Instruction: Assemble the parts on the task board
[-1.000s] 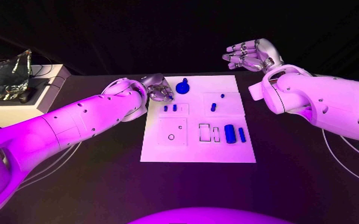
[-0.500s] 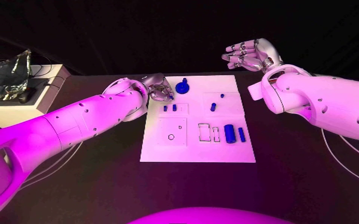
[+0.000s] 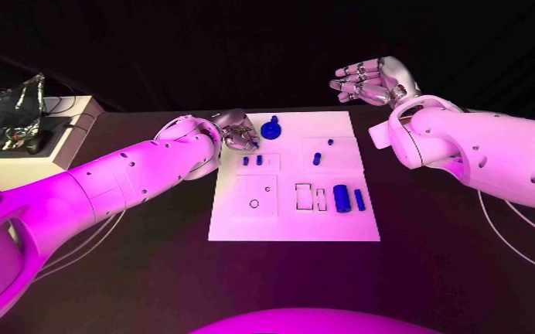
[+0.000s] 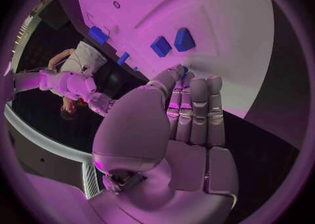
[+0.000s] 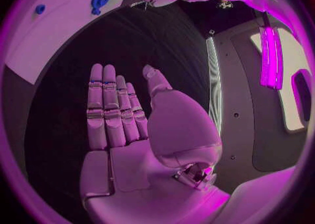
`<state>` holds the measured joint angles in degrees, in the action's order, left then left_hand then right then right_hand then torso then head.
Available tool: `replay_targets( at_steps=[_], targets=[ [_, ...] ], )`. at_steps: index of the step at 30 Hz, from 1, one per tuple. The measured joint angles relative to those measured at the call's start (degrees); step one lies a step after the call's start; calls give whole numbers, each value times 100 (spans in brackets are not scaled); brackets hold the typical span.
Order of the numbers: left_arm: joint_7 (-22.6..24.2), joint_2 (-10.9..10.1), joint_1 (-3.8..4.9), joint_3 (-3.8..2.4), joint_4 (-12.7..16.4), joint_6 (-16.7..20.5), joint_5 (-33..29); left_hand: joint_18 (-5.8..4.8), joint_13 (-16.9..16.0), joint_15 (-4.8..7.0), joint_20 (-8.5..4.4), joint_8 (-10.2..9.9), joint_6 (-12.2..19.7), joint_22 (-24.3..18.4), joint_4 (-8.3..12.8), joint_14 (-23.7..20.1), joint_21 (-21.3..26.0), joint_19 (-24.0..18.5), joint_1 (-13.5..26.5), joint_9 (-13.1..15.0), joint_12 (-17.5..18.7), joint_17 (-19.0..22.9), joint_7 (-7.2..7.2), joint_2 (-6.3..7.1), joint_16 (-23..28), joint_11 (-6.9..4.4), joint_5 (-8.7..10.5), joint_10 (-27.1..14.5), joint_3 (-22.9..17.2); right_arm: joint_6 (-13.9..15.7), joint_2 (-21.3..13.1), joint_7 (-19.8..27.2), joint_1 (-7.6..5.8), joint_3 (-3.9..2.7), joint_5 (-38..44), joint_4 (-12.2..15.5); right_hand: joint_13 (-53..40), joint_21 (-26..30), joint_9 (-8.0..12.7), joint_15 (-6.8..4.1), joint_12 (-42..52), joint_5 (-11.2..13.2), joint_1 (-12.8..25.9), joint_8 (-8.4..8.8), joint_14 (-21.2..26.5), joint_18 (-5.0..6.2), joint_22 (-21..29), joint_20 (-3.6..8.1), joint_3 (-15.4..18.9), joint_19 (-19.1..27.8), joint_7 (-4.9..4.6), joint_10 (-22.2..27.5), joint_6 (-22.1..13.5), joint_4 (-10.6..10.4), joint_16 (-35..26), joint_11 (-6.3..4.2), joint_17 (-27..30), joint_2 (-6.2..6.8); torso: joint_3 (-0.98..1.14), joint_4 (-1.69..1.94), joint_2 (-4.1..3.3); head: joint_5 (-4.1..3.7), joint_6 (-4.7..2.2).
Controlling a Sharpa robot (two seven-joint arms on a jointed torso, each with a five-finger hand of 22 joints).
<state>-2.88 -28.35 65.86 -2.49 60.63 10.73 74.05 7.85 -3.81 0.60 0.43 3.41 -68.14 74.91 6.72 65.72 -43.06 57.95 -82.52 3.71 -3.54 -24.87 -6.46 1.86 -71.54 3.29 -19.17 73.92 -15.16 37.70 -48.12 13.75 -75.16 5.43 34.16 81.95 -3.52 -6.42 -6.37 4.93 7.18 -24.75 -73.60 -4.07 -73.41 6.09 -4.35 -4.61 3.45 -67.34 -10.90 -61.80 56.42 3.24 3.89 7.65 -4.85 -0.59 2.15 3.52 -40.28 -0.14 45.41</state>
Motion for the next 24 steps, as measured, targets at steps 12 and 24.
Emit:
replay_targets(
  at_steps=[12,24],
  targets=[
    [-64,-21,24,5,66,-132,95,0,3,0,0,-9,-89,0,56,0,0,0,0,16,-27,-25,21,0,0,-55,7,55,89,-18,-2,-4,0,0,0,-6,0,0,0,0,0,0,0,0,0,0,0,0,0,0,0,0,0,0,0,0,0,0,-4,5,5,-12,27],
    [-51,-74,19,65,143,-145,186,0,-34,13,-23,-9,280,0,111,-35,0,-23,-77,2,-262,-64,11,-79,0,-22,8,-104,204,-21,3,-9,0,0,0,-18,0,0,0,0,0,0,0,0,0,0,-1,0,0,0,0,0,0,0,0,0,-1,0,-10,8,12,-1,25]
  ],
)
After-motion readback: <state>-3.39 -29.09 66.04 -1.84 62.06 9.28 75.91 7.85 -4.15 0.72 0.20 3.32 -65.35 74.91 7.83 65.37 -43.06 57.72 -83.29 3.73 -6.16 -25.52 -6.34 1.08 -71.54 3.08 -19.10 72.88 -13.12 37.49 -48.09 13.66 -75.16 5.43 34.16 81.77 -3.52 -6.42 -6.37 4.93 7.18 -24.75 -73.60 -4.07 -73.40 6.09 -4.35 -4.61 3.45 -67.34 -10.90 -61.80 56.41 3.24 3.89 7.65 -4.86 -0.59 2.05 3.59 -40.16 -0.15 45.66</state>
